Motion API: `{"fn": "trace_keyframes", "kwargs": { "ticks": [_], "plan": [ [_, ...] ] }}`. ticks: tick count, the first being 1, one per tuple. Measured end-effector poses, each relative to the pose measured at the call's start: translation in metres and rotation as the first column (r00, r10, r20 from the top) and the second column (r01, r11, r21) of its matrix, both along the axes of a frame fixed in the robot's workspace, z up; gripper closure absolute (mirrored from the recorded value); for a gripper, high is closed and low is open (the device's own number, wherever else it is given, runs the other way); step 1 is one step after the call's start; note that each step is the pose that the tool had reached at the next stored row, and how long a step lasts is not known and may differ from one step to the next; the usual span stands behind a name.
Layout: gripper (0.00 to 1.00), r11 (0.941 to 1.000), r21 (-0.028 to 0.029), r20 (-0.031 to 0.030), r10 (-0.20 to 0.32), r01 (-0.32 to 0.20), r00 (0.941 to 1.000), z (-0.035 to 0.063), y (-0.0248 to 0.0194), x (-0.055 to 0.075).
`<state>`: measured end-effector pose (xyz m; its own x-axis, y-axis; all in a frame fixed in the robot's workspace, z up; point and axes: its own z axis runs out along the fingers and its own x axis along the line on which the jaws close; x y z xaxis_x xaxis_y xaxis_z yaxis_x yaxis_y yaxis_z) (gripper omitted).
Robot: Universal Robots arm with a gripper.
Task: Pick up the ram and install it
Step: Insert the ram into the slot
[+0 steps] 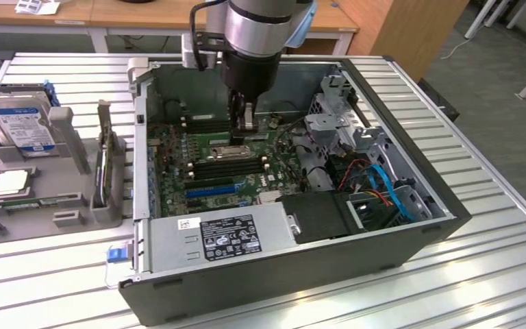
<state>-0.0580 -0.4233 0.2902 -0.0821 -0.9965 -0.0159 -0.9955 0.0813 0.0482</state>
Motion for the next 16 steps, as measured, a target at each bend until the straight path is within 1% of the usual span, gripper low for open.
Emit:
{"fn": "trace_keyframes", "kwargs": {
  "ticks": [16],
  "plan": [
    [0.86, 1.0000, 0.0001, 0.0000, 0.000, 0.000, 1.0000, -0.0292, -0.0009, -0.001]
  ]
}}
